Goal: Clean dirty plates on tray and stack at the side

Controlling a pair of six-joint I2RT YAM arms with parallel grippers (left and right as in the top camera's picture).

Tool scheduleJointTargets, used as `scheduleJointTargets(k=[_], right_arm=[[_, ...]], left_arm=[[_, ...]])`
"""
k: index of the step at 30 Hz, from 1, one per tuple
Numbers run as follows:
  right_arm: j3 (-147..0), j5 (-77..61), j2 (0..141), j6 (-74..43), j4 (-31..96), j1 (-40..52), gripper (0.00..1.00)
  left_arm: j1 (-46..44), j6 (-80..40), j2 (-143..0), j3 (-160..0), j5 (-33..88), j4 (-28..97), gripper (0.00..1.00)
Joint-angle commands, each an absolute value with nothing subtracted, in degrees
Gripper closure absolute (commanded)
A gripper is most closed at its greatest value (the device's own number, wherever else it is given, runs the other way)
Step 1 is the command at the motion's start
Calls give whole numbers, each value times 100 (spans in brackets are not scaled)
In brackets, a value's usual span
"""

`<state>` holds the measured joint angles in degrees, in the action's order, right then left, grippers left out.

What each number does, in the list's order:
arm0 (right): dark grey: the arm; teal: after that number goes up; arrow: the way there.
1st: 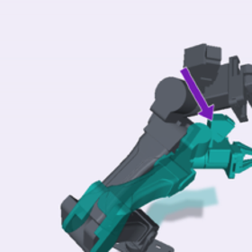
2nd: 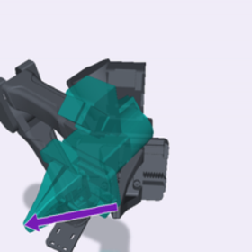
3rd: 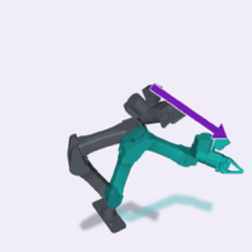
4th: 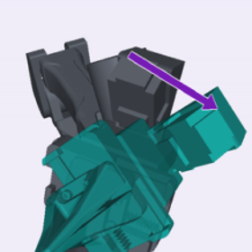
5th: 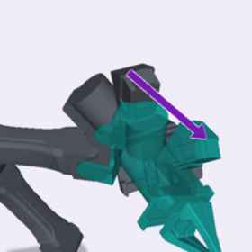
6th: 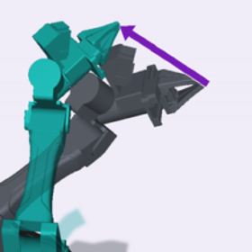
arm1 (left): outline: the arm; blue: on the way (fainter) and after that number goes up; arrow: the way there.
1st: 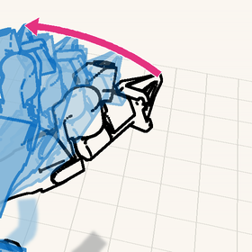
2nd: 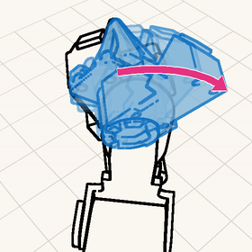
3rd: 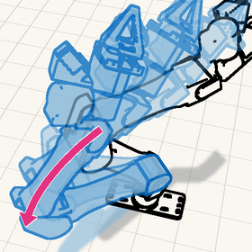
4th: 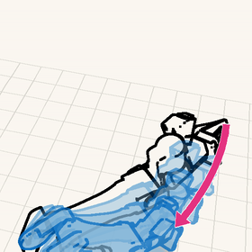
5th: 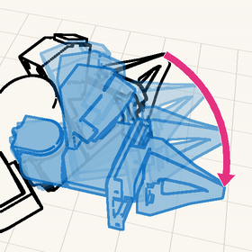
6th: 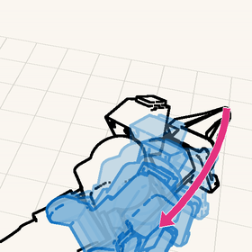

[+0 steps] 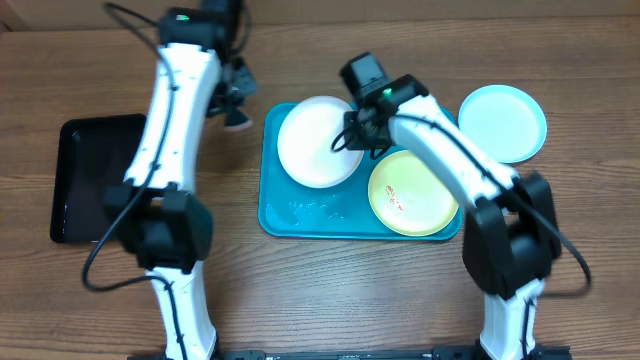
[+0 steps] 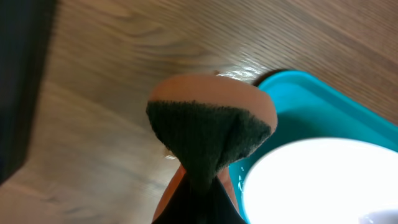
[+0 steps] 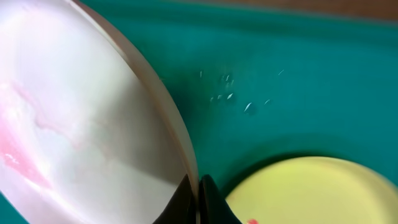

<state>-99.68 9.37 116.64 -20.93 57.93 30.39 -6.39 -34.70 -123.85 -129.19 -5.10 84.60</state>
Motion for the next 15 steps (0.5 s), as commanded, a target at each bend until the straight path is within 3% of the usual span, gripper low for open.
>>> scheduleJointTargets(k=[1,5,9,15], right_arm=[[-10145,3446,10975,-2056,5787,3750,96],[-10145,5581,10755,-1900,5752,4552,96],[-10145,7129,10748,-873,5546,5153,96],[-10145,8058,10748,650,4998,5614,96]], left_arm=[[-158,-3249,-12138,-13056,-333,8722,96],[377,-3159,-12151,-12978,-338,8993,96],[869,-3127,-12151,-12958,-336,9039,96],[1341,-3129,-12151,-12958,-329,9120,96]])
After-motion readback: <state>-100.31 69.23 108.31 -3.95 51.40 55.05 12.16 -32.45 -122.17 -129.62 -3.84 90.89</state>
